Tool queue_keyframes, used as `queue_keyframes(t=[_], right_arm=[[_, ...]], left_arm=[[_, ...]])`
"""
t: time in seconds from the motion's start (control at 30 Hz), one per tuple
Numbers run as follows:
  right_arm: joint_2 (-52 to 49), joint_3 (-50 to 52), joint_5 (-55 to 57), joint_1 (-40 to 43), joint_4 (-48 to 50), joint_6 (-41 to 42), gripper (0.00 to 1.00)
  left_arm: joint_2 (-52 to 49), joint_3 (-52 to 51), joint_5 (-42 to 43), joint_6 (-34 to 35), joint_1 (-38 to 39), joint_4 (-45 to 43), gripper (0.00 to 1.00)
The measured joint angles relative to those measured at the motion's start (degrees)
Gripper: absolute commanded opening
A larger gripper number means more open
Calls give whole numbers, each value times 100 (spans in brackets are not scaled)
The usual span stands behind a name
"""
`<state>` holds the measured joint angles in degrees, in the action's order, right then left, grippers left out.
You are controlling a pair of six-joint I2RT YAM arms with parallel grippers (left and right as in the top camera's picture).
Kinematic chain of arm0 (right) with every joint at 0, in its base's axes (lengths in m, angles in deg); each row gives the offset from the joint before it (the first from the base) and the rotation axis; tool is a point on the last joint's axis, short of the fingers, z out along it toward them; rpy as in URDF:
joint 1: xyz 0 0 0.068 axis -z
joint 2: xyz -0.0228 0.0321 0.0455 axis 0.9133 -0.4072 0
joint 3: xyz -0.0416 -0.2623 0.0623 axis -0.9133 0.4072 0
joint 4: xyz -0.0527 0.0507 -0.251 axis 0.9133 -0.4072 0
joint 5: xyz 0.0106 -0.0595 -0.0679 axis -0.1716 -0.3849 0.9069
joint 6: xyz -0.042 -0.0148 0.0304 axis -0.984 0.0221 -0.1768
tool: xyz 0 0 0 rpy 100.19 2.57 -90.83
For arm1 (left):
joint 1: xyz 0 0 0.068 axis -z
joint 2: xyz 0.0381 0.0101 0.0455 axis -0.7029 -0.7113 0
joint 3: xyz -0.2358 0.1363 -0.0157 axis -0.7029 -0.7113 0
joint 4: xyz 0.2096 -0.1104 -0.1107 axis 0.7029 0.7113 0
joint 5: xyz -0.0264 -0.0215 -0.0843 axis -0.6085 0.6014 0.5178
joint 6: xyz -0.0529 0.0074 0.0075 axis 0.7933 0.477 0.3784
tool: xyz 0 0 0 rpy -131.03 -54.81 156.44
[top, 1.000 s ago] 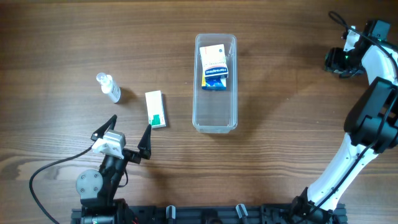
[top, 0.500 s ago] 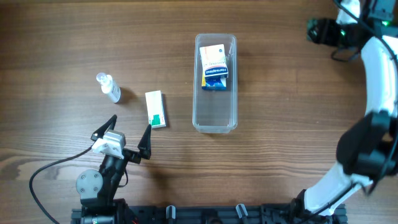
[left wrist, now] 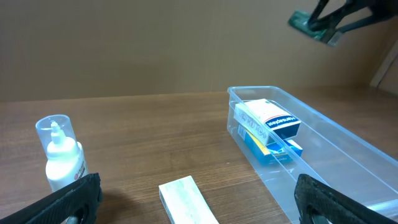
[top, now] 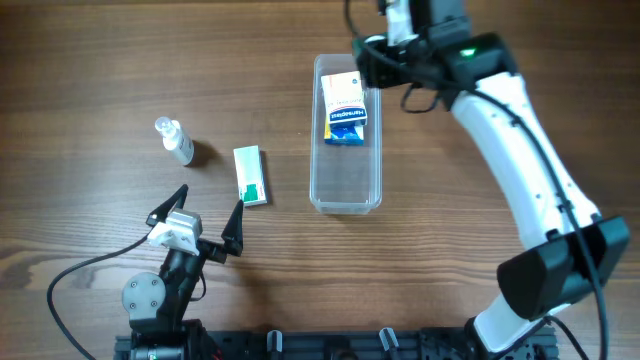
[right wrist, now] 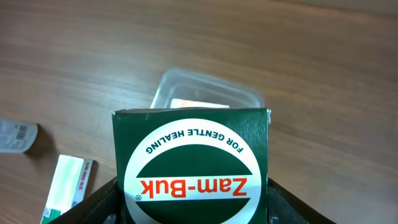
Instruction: Pack container
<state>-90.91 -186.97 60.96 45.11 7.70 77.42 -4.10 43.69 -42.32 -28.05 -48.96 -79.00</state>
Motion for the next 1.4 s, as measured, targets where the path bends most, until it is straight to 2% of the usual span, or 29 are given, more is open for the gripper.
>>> queue_keyframes(t=[0.17, 0.37, 0.73, 1.0, 1.1, 1.27, 1.4], right_arm=[[-442, 7, 470, -319, 11, 767, 66], [-1121, 37, 608, -387, 52, 1174, 68], [-1423, 39, 616, -398, 245, 1416, 69], [-1425, 39, 577, -424, 267, 1427, 81], [-1392, 39, 579, -422, 269, 1436, 83], [-774, 39, 616, -363, 164, 1362, 99], [20, 37, 1043, -52, -404, 1325, 100]], left_arm=[[0, 0, 0, 0, 0, -2, 100], [0, 0, 0, 0, 0, -2, 100], [0, 0, 0, 0, 0, -2, 100], [0, 0, 0, 0, 0, -2, 100], [0, 0, 0, 0, 0, -2, 100], [0, 0, 0, 0, 0, -2, 100], [0, 0, 0, 0, 0, -2, 100]])
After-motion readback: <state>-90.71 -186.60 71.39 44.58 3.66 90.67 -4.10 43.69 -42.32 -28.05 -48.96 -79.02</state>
